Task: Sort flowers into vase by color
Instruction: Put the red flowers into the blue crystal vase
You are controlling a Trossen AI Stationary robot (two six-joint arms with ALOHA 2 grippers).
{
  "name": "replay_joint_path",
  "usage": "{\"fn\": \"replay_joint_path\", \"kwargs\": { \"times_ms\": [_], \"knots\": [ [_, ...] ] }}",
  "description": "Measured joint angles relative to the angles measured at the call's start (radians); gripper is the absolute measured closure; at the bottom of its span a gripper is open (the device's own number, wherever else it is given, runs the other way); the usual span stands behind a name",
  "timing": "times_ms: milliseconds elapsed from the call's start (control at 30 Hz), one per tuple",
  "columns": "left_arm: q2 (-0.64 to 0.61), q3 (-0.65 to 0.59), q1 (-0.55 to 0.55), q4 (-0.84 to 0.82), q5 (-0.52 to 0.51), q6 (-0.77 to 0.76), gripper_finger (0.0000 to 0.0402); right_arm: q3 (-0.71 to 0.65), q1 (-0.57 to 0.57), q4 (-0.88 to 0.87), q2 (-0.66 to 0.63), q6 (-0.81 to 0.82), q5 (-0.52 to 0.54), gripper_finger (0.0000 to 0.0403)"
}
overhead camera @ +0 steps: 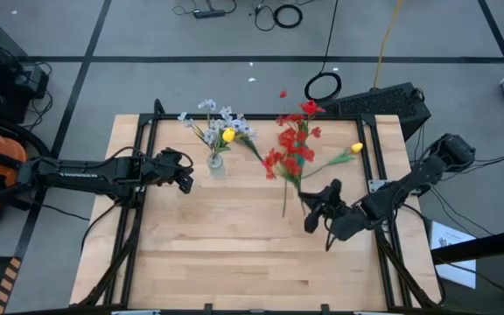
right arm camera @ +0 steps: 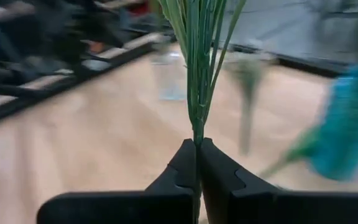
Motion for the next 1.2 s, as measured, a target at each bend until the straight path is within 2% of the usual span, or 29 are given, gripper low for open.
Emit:
{"fn": "replay_joint_path", "kwargs": {
  "times_ms": [100, 267, 367, 467, 567, 700, 900, 1200],
  "knots": [
    [0.0, 0.0, 0.0, 0.0, 0.0, -0.001, 0.04, -0.115, -0.024, 0.357, 0.0, -0.191, -0.072, 0.0402],
    [0.0, 0.0, 0.0, 0.0, 0.0, -0.001, 0.04, -0.279, -0.086, 0.934, 0.0, -0.603, -0.092, 0.0402],
    [0.0, 0.0, 0.0, 0.0, 0.0, -0.001, 0.04, -0.368, -0.135, 1.205, 0.0, -0.786, -0.092, 0.0402],
    [0.0, 0.0, 0.0, 0.0, 0.0, -0.001, 0.04, -0.435, -0.209, 1.392, 0.0, -0.886, -0.132, 0.0402],
    [0.0, 0.0, 0.0, 0.0, 0.0, -0.001, 0.04, -0.465, -0.306, 1.487, 0.0, -0.929, -0.216, 0.0402],
    [0.0, 0.0, 0.0, 0.0, 0.0, -0.001, 0.04, -0.465, -0.429, 1.488, 0.0, -0.936, -0.304, 0.0402],
    [0.0, 0.0, 0.0, 0.0, 0.0, -0.001, 0.04, -0.465, -0.571, 1.498, 0.0, -0.936, -0.337, 0.0402],
    [0.0, 0.0, 0.0, 0.0, 0.0, 0.0, 0.04, -0.423, -0.746, 1.475, 0.0, -0.943, -0.506, 0.0403]
  ]
}}
